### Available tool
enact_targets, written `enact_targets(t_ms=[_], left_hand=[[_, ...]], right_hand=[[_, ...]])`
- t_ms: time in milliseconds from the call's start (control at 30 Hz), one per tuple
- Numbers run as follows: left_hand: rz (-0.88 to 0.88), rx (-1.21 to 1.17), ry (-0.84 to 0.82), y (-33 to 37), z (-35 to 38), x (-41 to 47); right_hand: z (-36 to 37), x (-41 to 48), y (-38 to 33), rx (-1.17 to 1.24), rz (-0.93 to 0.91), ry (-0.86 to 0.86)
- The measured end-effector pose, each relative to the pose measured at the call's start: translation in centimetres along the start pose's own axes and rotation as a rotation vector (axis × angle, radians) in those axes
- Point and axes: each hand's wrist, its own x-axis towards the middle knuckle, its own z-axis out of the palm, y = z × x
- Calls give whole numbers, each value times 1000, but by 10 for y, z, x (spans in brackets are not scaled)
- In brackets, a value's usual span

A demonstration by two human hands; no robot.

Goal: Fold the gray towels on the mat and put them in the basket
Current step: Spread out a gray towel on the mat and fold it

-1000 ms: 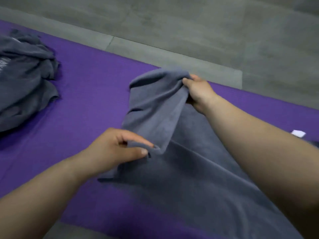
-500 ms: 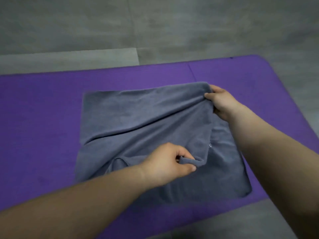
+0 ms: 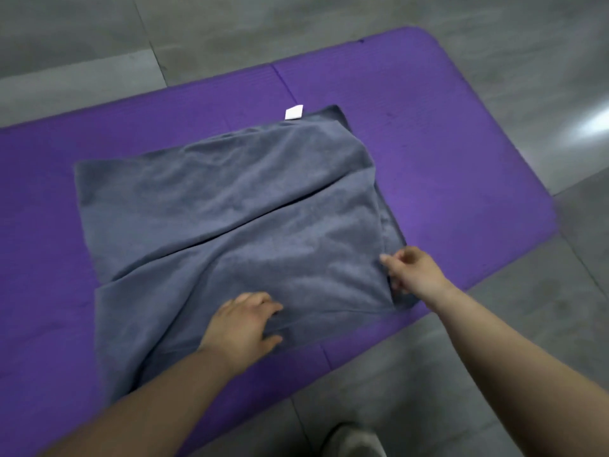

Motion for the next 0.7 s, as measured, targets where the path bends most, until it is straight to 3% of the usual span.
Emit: enact_targets(t_ms=[200, 267, 333, 467, 700], left_hand=[[68, 209, 48, -8, 15, 3], [24, 190, 66, -4, 9, 3], [-117, 45, 110, 1, 0, 7], [-47, -28, 169, 4, 3, 13], [59, 234, 28, -9, 6, 3]], right_hand=[[17, -23, 14, -374, 1, -85], [16, -21, 12, -293, 12, -95], [11, -21, 11, -65, 41, -86], [-8, -22, 17, 229, 59, -30], [-15, -13, 31, 107, 85, -30]])
